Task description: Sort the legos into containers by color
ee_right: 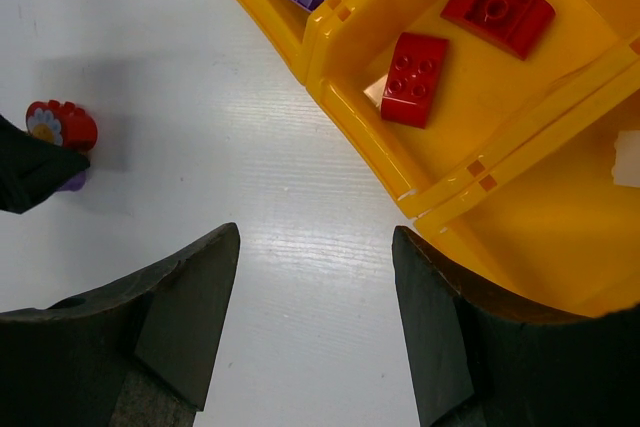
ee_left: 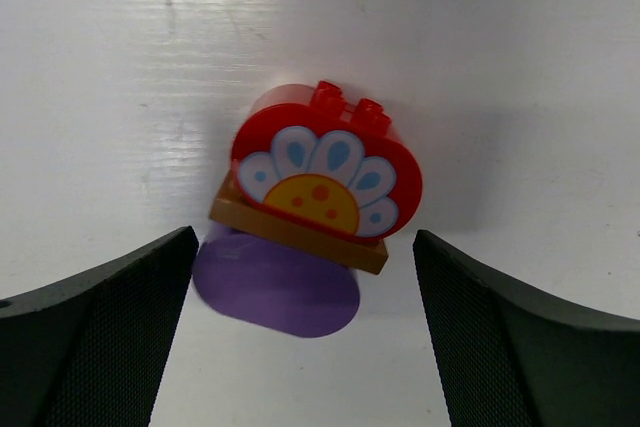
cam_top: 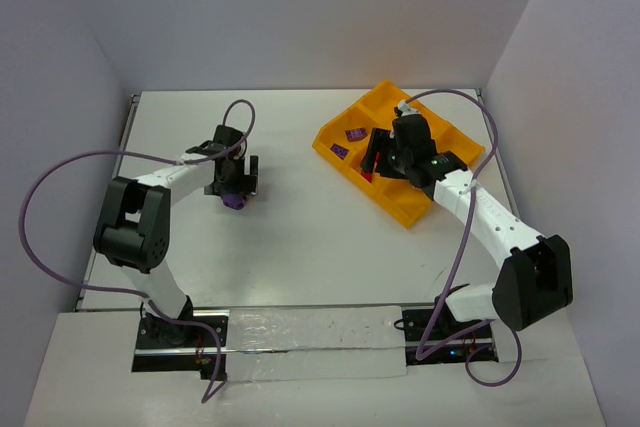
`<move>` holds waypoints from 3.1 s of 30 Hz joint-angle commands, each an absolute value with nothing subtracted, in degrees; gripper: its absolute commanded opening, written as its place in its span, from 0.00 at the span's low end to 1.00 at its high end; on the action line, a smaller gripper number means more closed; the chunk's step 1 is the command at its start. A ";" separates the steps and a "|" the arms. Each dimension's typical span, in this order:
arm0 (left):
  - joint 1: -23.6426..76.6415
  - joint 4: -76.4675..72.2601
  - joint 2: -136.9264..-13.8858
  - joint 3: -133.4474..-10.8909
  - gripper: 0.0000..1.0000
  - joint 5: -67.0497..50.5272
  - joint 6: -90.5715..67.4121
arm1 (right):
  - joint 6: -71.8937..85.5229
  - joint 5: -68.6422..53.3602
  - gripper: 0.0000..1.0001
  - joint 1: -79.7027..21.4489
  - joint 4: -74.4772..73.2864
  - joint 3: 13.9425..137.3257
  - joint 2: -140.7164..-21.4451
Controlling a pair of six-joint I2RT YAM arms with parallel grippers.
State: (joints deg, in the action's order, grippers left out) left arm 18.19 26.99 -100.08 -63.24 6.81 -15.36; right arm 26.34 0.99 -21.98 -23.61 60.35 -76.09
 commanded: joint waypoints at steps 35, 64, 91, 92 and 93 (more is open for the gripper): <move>23.99 29.18 -97.94 -65.01 0.21 16.93 -19.31 | 24.81 0.53 0.70 -22.41 -23.56 63.64 -74.89; 23.99 22.15 -70.20 -62.58 0.00 -14.37 -19.95 | 36.62 -28.87 0.69 -33.00 -33.75 105.32 -102.32; 23.97 19.57 -69.23 -61.73 0.00 -16.38 -20.92 | 42.64 -33.02 0.63 -37.94 -26.52 107.89 -110.50; 23.99 19.51 -69.30 -61.59 0.00 -16.22 -20.92 | 43.52 -33.57 0.60 -37.91 -24.57 106.55 -109.98; 23.99 19.52 -69.43 -61.52 0.00 -16.09 -20.91 | 44.17 -33.87 0.57 -37.96 -23.74 105.53 -109.75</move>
State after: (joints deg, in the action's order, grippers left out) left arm 23.90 23.25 -69.34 -61.47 -15.43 -20.58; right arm 41.52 -30.41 -37.75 -31.65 108.11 -111.11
